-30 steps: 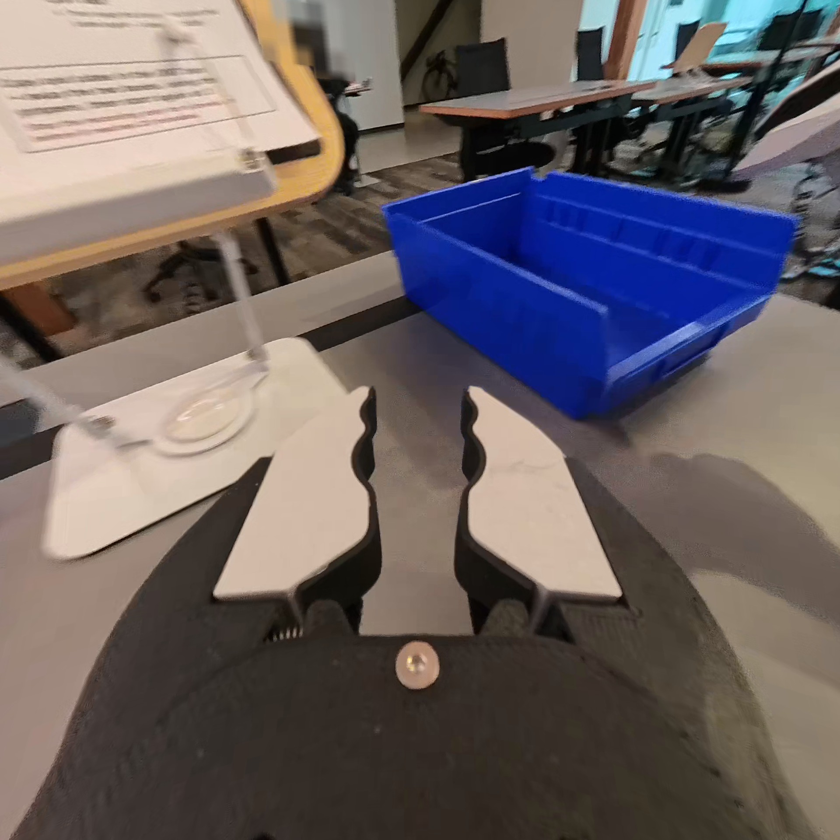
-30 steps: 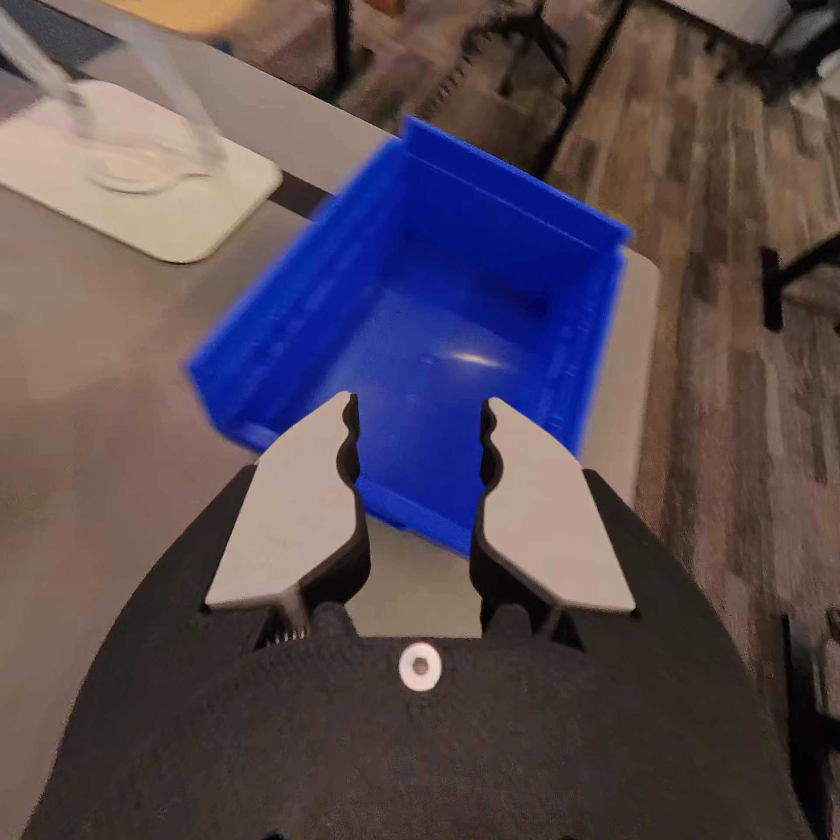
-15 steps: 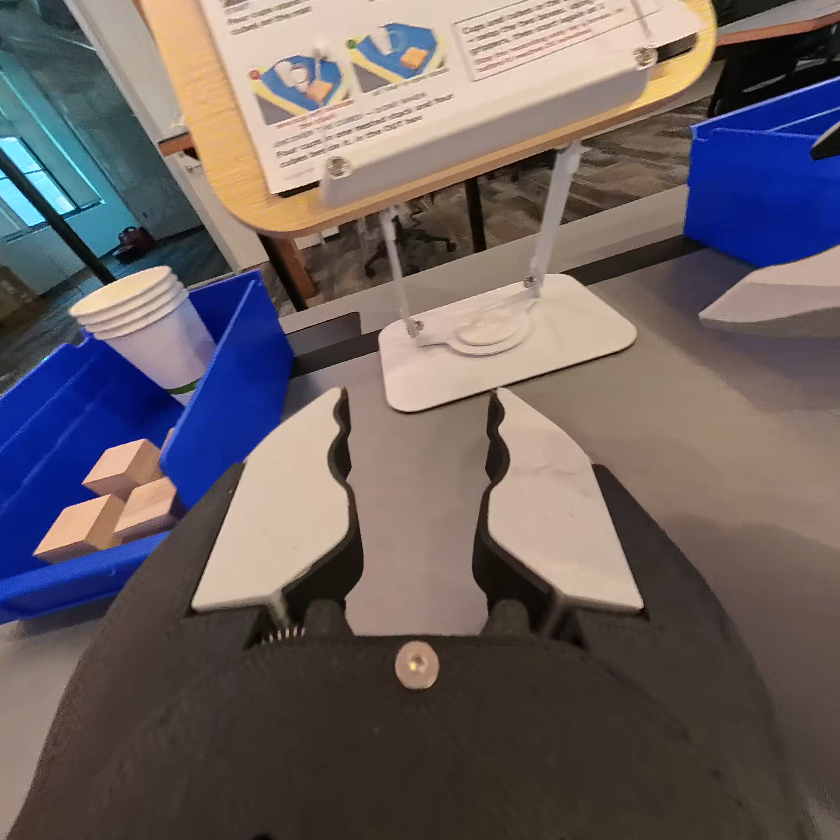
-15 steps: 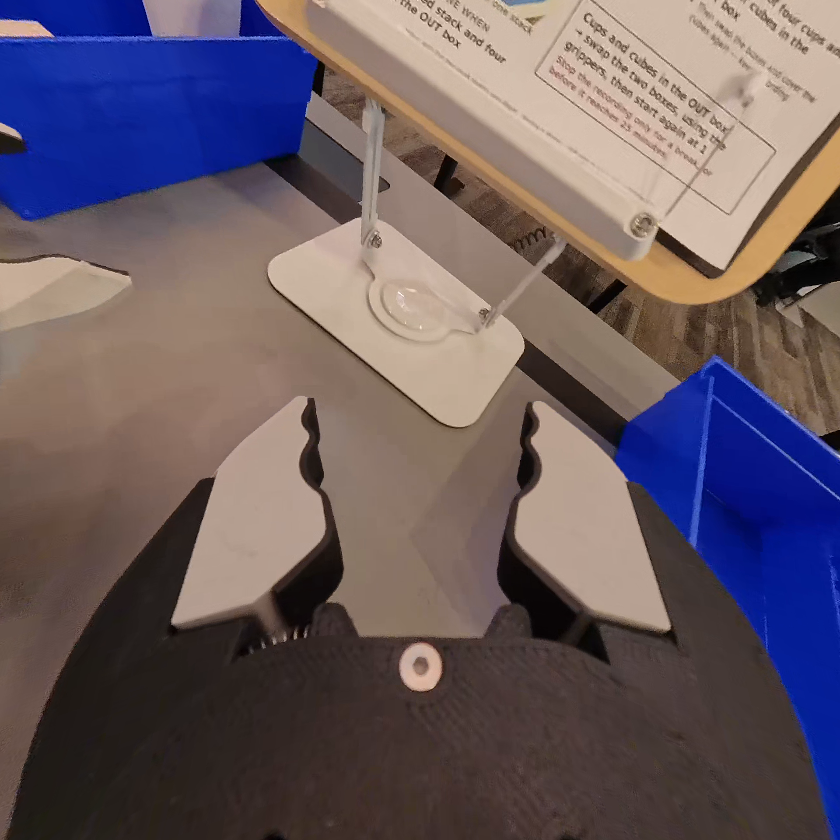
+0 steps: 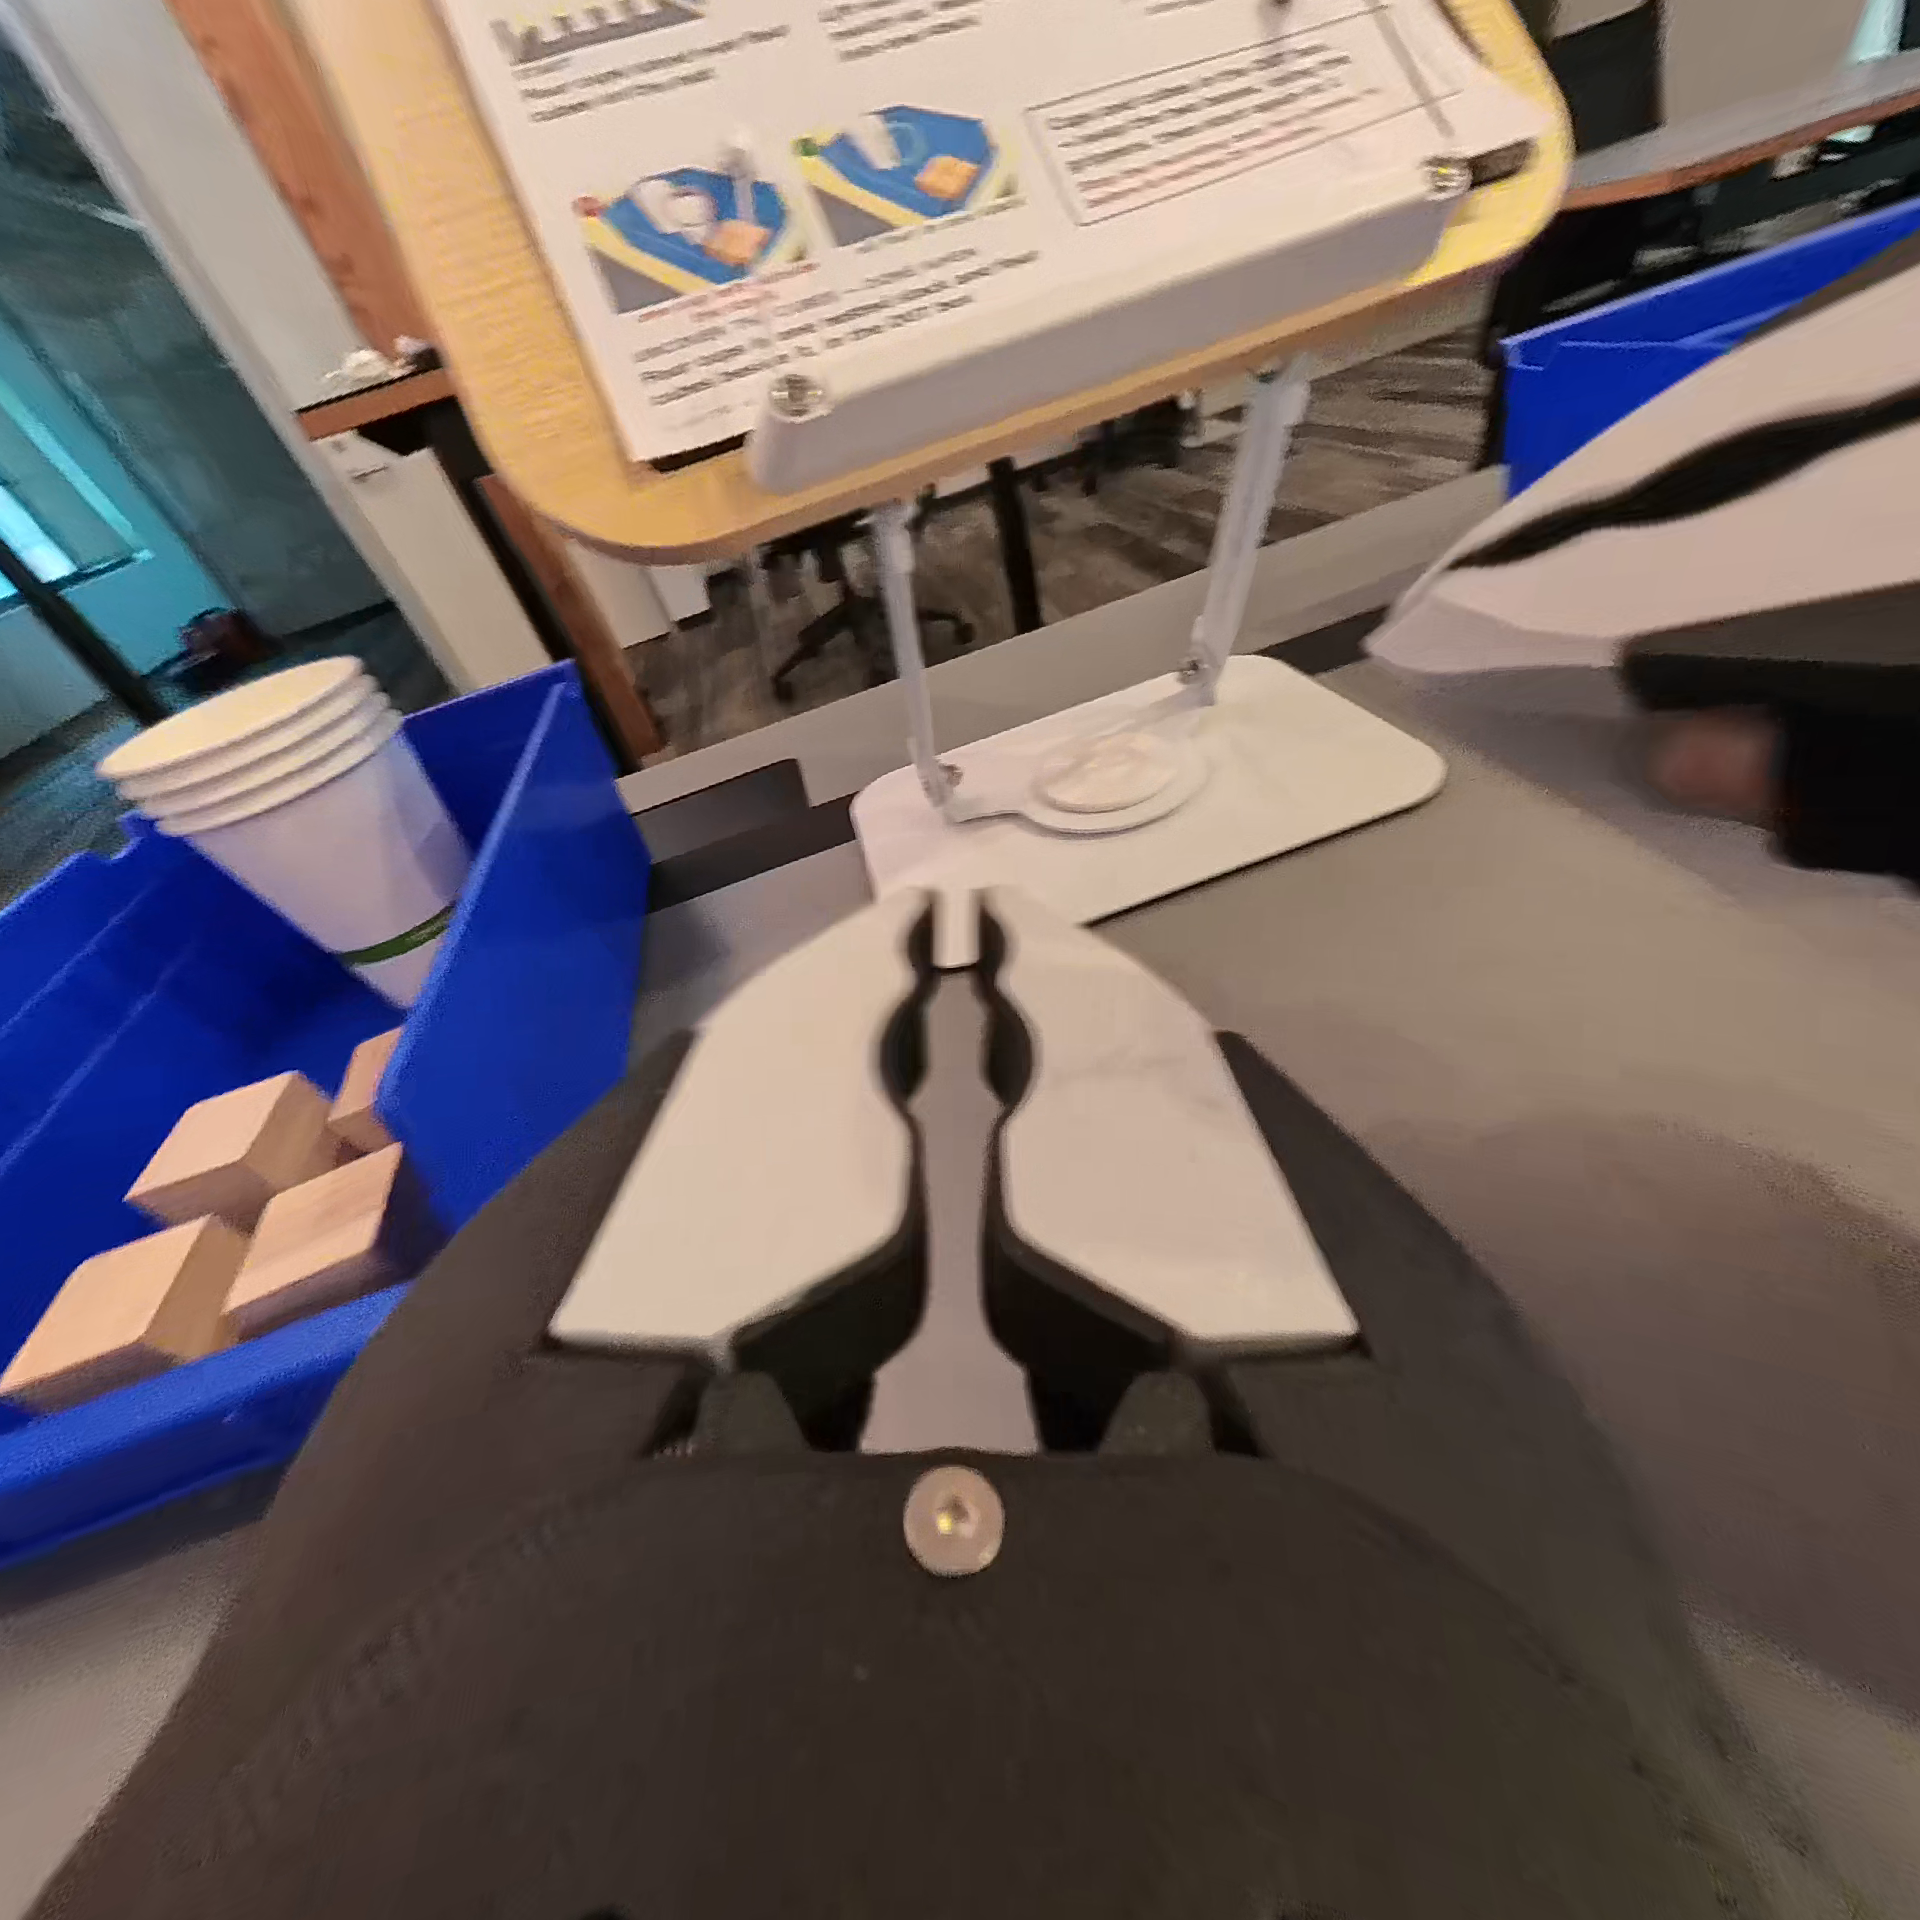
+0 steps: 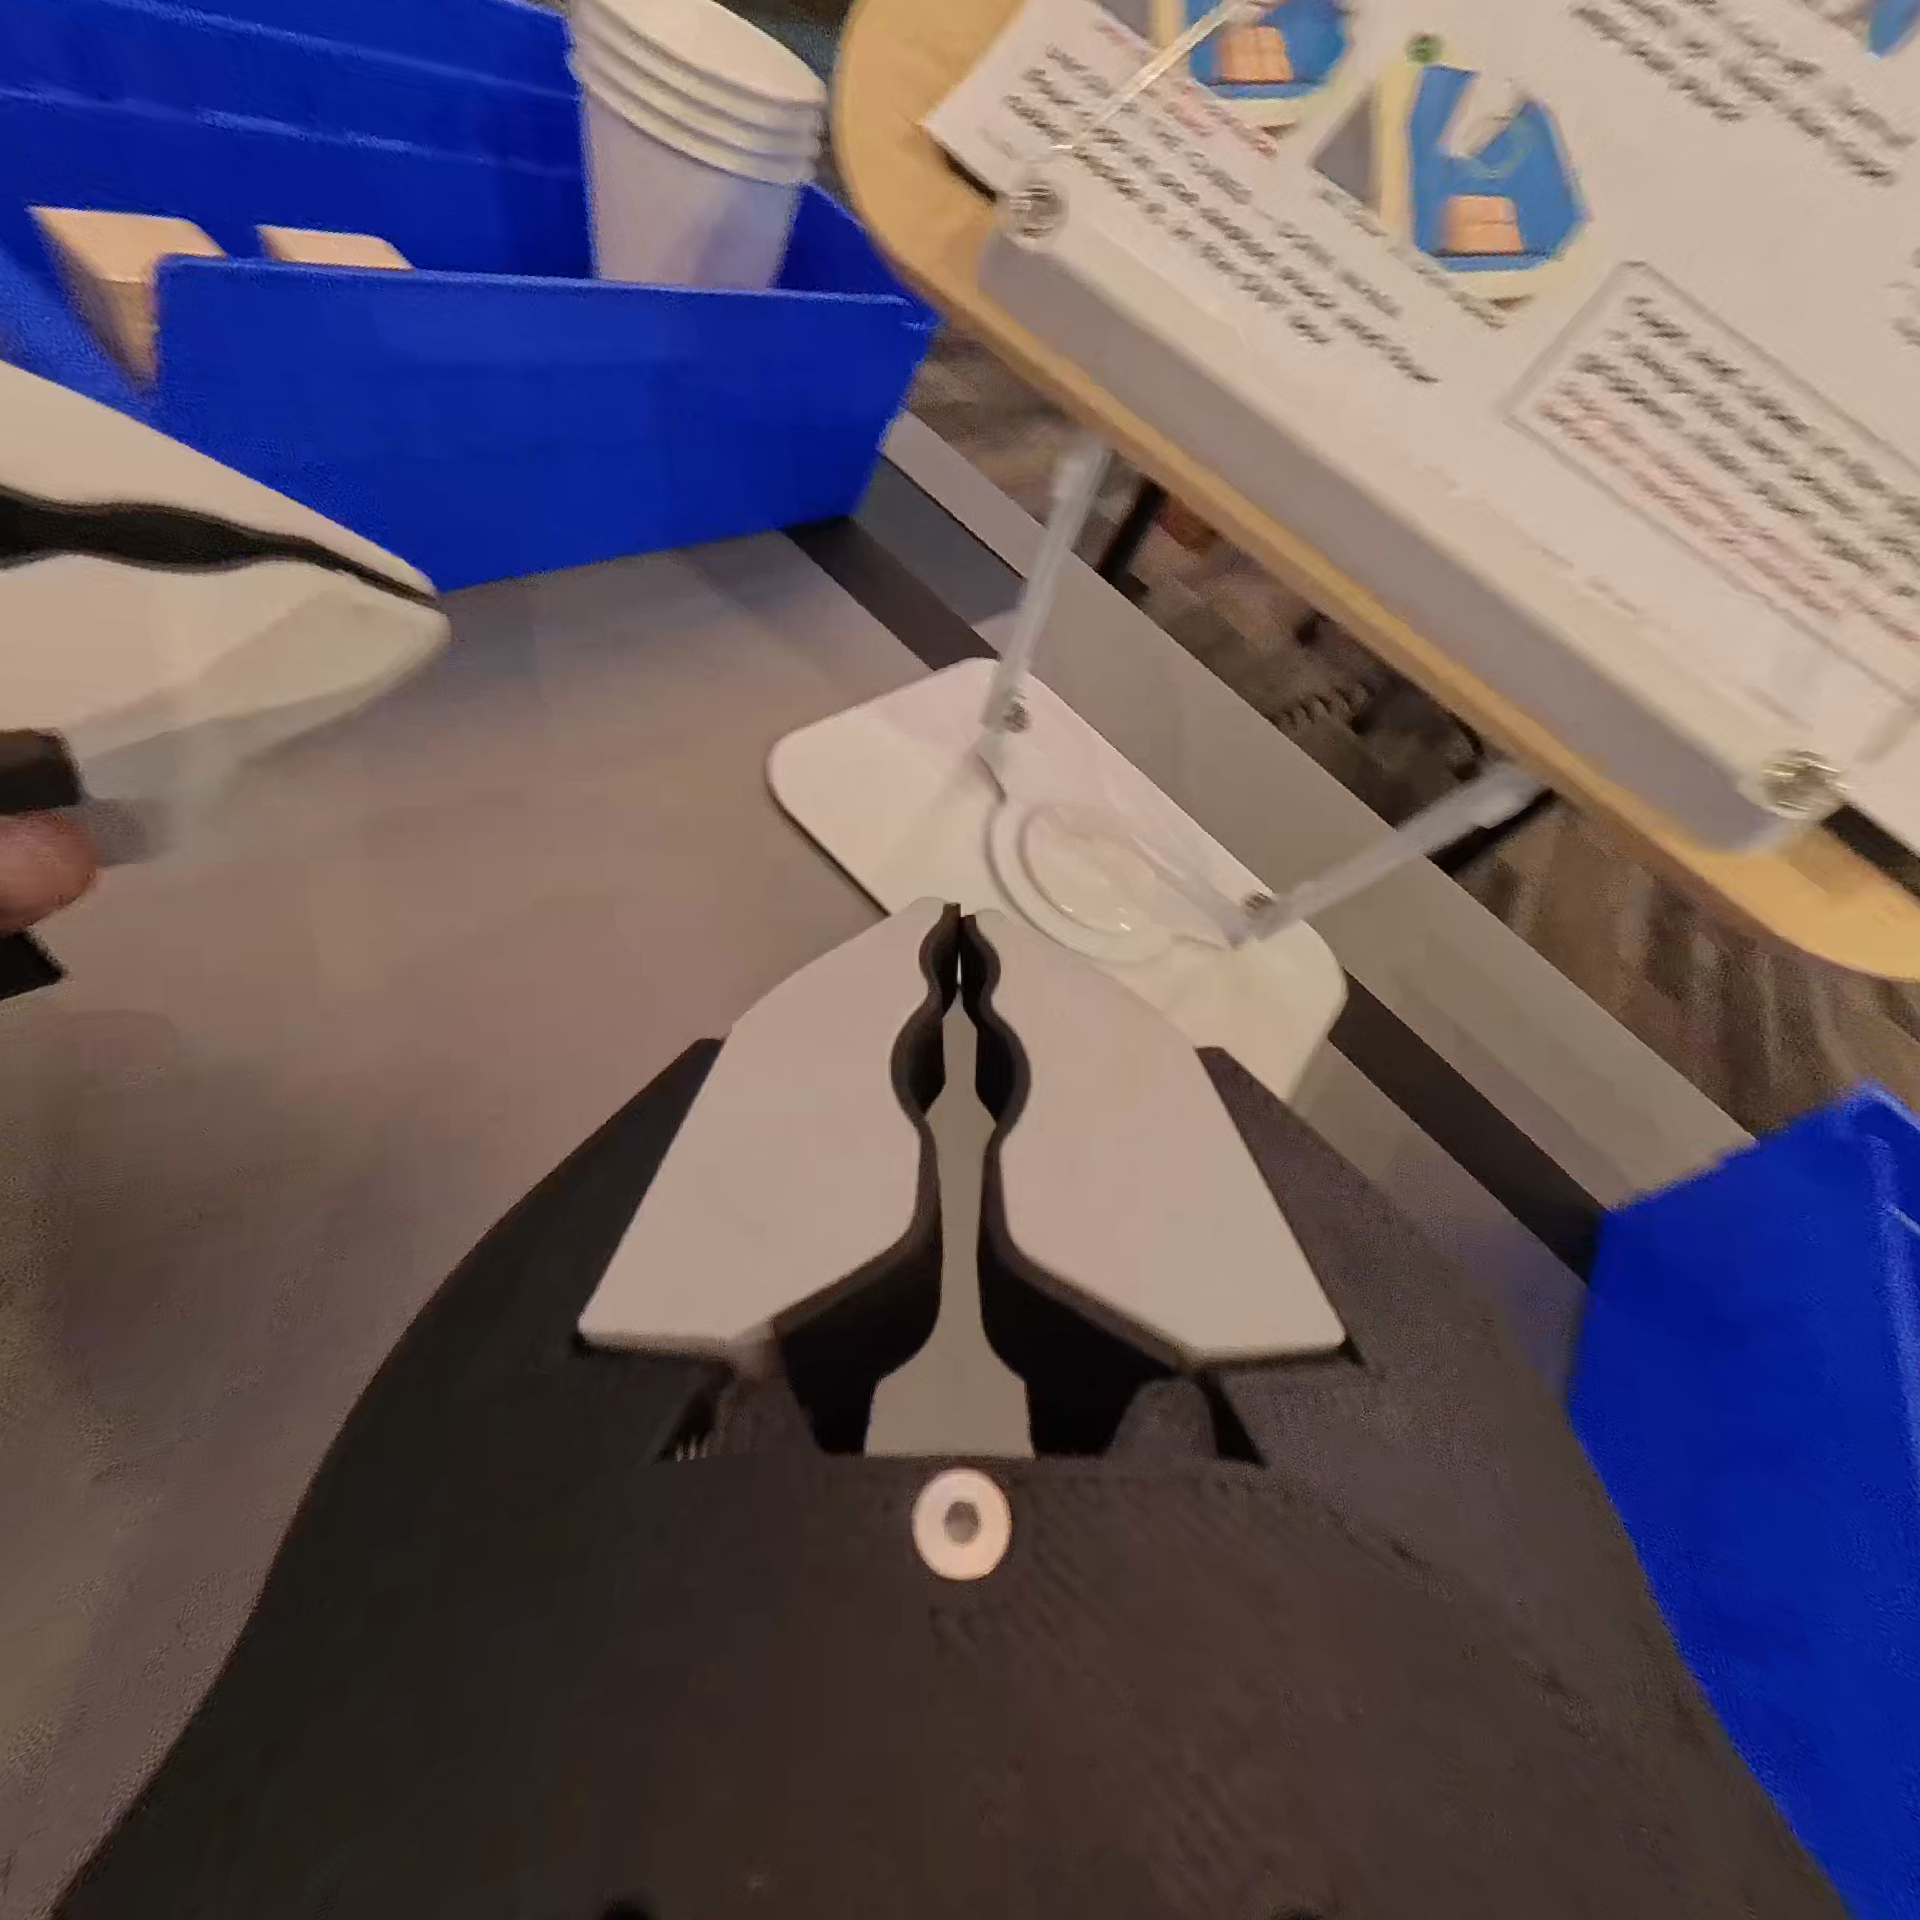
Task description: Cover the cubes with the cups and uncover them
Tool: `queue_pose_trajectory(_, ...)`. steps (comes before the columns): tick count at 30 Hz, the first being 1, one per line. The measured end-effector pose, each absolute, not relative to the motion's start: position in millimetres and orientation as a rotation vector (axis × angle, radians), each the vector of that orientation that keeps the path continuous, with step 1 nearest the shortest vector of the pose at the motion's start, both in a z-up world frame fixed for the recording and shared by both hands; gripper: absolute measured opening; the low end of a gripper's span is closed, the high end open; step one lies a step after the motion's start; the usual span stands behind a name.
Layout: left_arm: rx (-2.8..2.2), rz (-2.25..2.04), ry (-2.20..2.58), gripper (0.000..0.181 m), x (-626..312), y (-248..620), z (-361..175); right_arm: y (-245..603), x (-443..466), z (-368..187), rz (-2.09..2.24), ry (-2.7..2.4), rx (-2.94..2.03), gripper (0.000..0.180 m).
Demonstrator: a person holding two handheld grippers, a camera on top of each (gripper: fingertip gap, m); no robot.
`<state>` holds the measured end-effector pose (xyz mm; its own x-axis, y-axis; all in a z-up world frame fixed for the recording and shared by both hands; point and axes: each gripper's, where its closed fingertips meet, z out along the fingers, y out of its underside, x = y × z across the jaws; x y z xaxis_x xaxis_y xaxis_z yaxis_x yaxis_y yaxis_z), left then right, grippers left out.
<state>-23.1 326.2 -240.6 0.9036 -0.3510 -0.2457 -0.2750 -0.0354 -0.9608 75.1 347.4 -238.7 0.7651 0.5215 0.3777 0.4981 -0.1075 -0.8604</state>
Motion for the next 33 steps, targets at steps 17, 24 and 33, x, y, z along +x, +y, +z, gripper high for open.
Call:
queue_pose_trajectory(17,-1.623,-0.209,0.680,0.000,34,367,-260,380,44,-282,0.182,-0.911,-1.681,0.000)
queue_pose_trajectory(24,-1.608,-0.224,0.716,0.000,41,362,-260,374,34,-283,0.230,-0.939,-1.668,0.000)
queue_pose_trajectory(33,-1.605,-0.244,0.712,0.000,40,360,-258,373,34,-285,0.291,-0.930,-1.679,0.000)
